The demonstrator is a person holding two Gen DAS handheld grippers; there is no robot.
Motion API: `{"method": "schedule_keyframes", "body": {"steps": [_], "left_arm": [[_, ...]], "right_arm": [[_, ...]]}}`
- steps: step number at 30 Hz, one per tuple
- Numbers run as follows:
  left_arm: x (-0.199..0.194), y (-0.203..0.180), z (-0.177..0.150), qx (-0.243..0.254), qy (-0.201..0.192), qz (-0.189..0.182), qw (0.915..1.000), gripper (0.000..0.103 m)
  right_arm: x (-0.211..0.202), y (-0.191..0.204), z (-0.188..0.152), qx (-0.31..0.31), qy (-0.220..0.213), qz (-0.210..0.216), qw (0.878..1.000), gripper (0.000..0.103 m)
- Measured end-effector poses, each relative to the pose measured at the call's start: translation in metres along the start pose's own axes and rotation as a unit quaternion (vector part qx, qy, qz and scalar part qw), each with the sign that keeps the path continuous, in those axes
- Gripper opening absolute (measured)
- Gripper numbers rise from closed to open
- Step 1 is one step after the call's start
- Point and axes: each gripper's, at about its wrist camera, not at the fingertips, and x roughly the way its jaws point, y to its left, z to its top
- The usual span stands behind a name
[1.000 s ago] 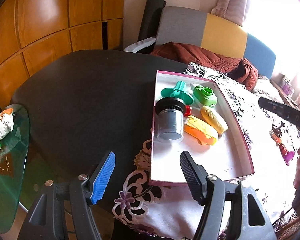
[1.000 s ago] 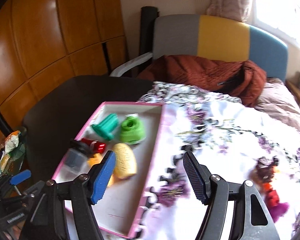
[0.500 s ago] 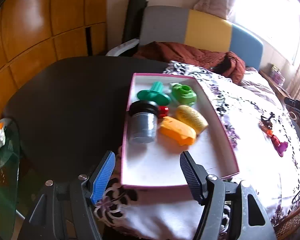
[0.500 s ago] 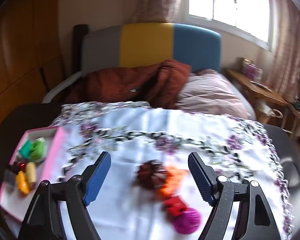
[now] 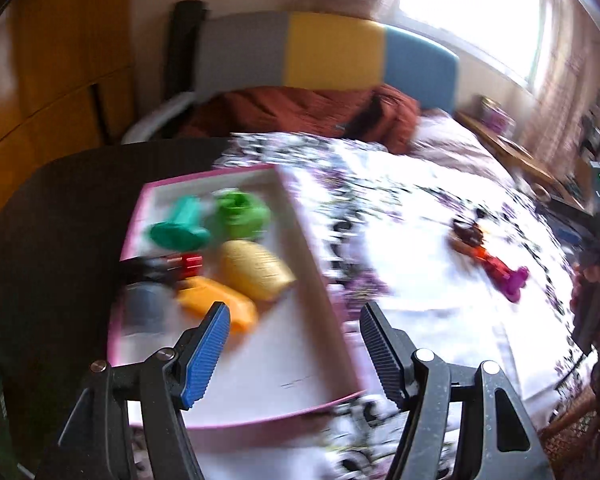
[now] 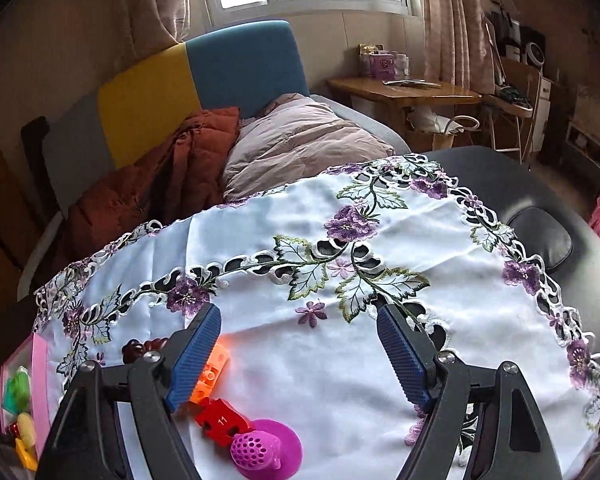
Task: Organize rigid objects
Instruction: 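Move both tools back over the remaining toys on the cloth, then grasp the brown pumpkin-shaped piece with the left gripper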
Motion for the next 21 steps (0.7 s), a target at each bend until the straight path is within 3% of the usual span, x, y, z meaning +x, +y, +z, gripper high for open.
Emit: {"method": "schedule_keyframes", "body": {"steps": [12, 21], "left_arm": [[0.067, -0.123, 0.039, 0.101, 0.020, -0.094, 0.9902, 0.064], [0.115, -0.196, 0.072, 0.159, 0.030, -0.111, 0.9805, 0.064]], "right_arm": [[0.006, -0.011, -0.002, 0.040, 0.026, 0.008, 0.999, 0.084], [0.008, -0.022, 0.002, 0.076, 0.031, 0.026, 0.996, 0.084]]}}
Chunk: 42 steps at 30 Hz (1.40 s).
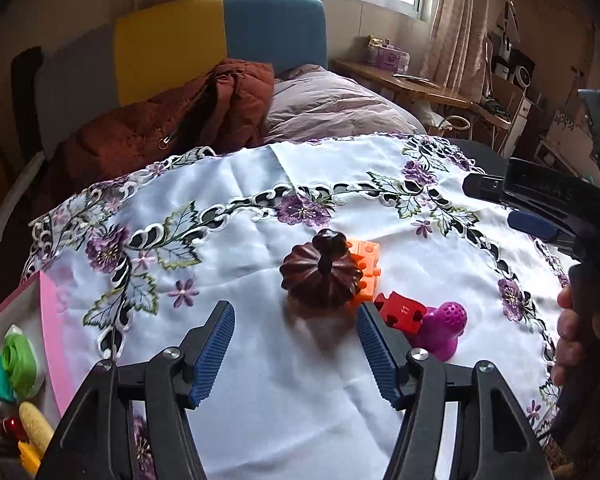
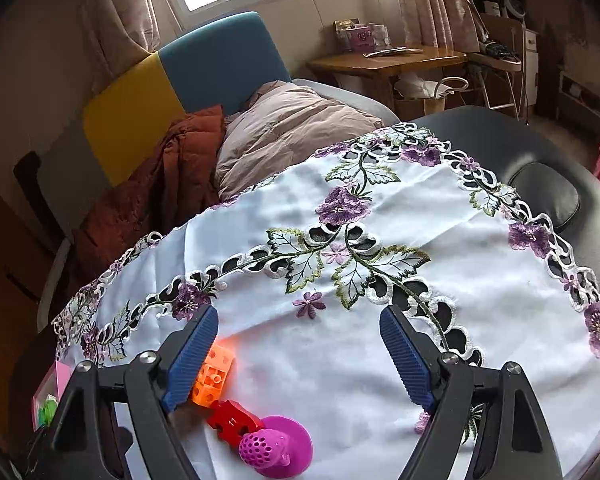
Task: Organize rigid objects
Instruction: 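Grasp the brown pumpkin-shaped piece with the left gripper, then lift the brown pumpkin piece with the left gripper while the right grasps the red puzzle piece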
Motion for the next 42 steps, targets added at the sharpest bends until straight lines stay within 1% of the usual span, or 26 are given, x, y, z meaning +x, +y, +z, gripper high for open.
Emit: {"method": "schedule_keyframes", "body": {"steps": [5, 9, 10, 11, 12, 15, 17, 19, 23, 26, 33, 35, 38, 41, 42], "left_arm": [[0.026, -0.009, 0.018, 0.004, 0.002, -0.002, 1.0000, 0.064], [0.050, -0.013, 0.028, 0.005, 0.010, 0.009, 0.9999, 0.064], [0.057, -0.011, 0.031, 0.002, 0.013, 0.011, 0.9999, 0.062], [0.062, -0.009, 0.032, -0.004, 0.014, 0.008, 0.9999, 0.041], [0.063, -0.007, 0.033, -0.011, 0.012, -0.005, 0.9999, 0.023], [0.055, -0.004, 0.025, -0.014, 0.004, -0.016, 0.9998, 0.022], [0.045, 0.003, 0.016, -0.026, 0.005, -0.025, 0.9994, 0.022], [0.033, 0.012, 0.006, -0.040, 0.006, -0.024, 0.9989, 0.022], [0.004, 0.026, -0.023, -0.051, 0.005, -0.020, 0.9985, 0.022], [-0.017, 0.034, -0.046, -0.054, 0.004, -0.018, 0.9984, 0.022], [-0.054, 0.042, -0.091, -0.071, 0.009, -0.027, 0.9971, 0.022], [-0.061, 0.039, -0.097, -0.064, 0.007, -0.026, 0.9976, 0.022], [-0.068, 0.035, -0.106, -0.057, 0.006, -0.033, 0.9978, 0.022], [-0.073, 0.034, -0.111, -0.058, 0.005, -0.039, 0.9976, 0.022], [-0.075, 0.034, -0.113, -0.058, 0.005, -0.039, 0.9975, 0.022]], "right_arm": [[0.006, -0.003, 0.000, 0.013, 0.014, 0.008, 1.000, 0.084], [0.009, 0.001, -0.002, 0.006, 0.021, 0.007, 1.000, 0.084], [0.010, 0.001, -0.002, 0.005, 0.022, 0.007, 1.000, 0.084], [0.010, 0.002, -0.002, 0.003, 0.023, 0.007, 1.000, 0.084], [0.011, 0.003, -0.003, 0.001, 0.024, 0.006, 1.000, 0.084], [0.012, 0.002, -0.003, -0.002, 0.026, 0.003, 1.000, 0.084], [0.013, 0.001, -0.003, 0.000, 0.028, 0.002, 1.000, 0.084], [0.013, 0.000, -0.003, 0.000, 0.028, 0.002, 1.000, 0.084], [0.014, -0.003, -0.002, 0.006, 0.029, -0.003, 1.000, 0.084], [0.020, -0.006, -0.004, 0.010, 0.044, -0.004, 0.999, 0.084], [0.029, 0.002, -0.011, -0.020, 0.066, -0.008, 0.998, 0.084], [0.032, 0.008, -0.014, -0.033, 0.075, 0.003, 0.997, 0.084], [0.036, 0.023, -0.020, -0.066, 0.091, 0.035, 0.993, 0.084], [0.040, 0.045, -0.033, -0.115, 0.122, 0.075, 0.983, 0.084], [0.041, 0.052, -0.038, -0.136, 0.129, 0.082, 0.979, 0.084]]}}
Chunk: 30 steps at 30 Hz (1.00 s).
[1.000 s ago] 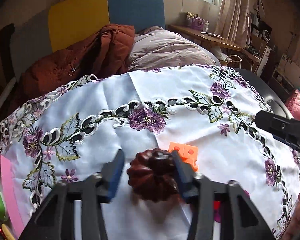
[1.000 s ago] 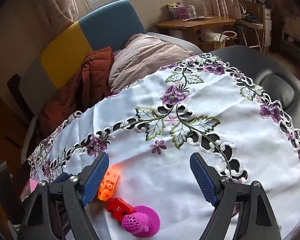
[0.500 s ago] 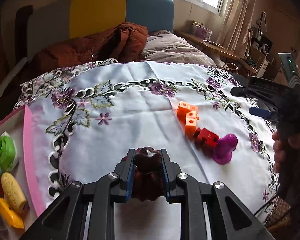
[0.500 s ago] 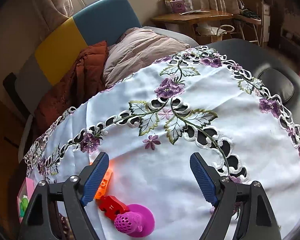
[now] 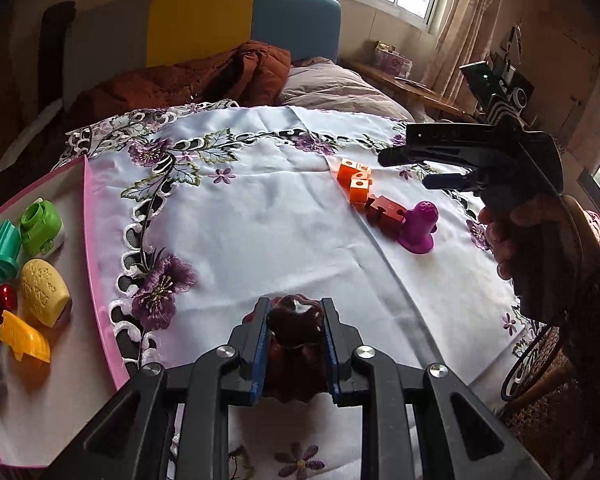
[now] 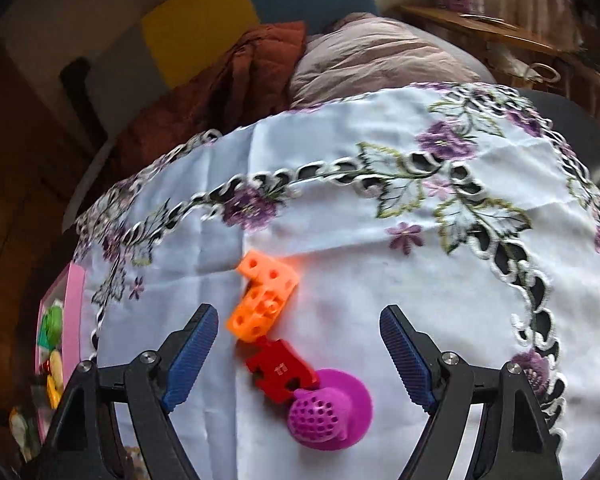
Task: Organize rigid objects
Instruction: 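Lift the brown pumpkin piece with the left gripper while the right grasps the red puzzle piece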
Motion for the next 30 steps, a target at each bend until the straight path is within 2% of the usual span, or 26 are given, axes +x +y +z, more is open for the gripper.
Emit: {"method": "schedule_keyframes", "body": {"steps": [4, 6, 9, 12, 13, 16, 23, 25, 30], "left_arm": [[-0.006, 0.004, -0.005, -0.007, 0.003, -0.005, 1.0000, 0.022], [-0.008, 0.006, -0.007, -0.007, 0.003, -0.004, 1.0000, 0.022], [-0.012, 0.008, -0.010, -0.010, 0.003, -0.006, 0.9999, 0.022], [-0.016, 0.011, -0.012, -0.016, 0.000, -0.009, 0.9998, 0.022], [-0.017, 0.011, -0.011, -0.018, -0.001, -0.010, 0.9998, 0.022], [-0.021, 0.011, -0.012, -0.019, -0.004, -0.012, 0.9997, 0.022], [-0.028, 0.012, -0.015, -0.024, -0.013, -0.011, 0.9996, 0.022], [-0.029, 0.012, -0.016, -0.025, -0.014, -0.010, 0.9995, 0.022], [-0.034, 0.010, -0.018, -0.025, -0.019, -0.009, 0.9995, 0.022]], "right_arm": [[0.009, 0.025, -0.009, -0.077, 0.028, 0.002, 0.997, 0.083], [0.014, 0.029, -0.013, -0.103, 0.040, -0.017, 0.994, 0.083], [0.023, 0.026, -0.016, -0.123, 0.059, -0.040, 0.990, 0.079], [0.029, 0.027, -0.018, -0.140, 0.073, -0.038, 0.987, 0.075], [0.031, 0.029, -0.020, -0.149, 0.079, -0.038, 0.985, 0.071], [0.035, 0.040, -0.029, -0.193, 0.086, -0.046, 0.976, 0.032], [0.031, 0.075, -0.049, -0.251, 0.098, 0.036, 0.962, 0.033], [0.033, 0.081, -0.053, -0.259, 0.097, 0.032, 0.960, 0.033], [0.035, 0.077, -0.049, -0.234, 0.096, 0.039, 0.967, 0.033]]}}
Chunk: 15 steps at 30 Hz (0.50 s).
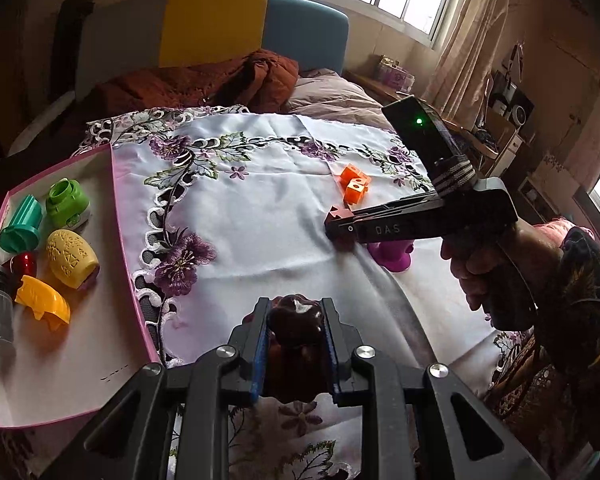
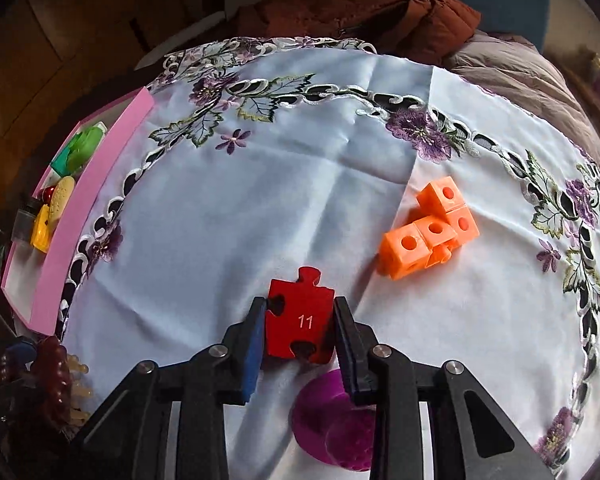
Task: Organize rigid objects
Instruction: 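Lift the brown pumpkin piece with the left gripper while the right grasps the red puzzle piece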
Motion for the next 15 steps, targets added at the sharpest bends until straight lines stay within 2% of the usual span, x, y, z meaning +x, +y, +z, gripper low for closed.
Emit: {"method": "schedule_keyframes", "body": {"steps": [6, 15], "left_arm": [[-0.012, 0.002, 0.001, -0.003, -0.014, 0.009, 0.9998, 0.022], [-0.031, 0.014, 0.005, -0.021, -0.035, 0.043, 0.9982, 0.022]], "right_arm": [[0.001, 0.004, -0.001, -0.007, -0.003, -0.013, 1.000, 0.033], [0.001, 0.014, -0.005, -0.042, -0.014, -0.044, 0.998, 0.033]]}}
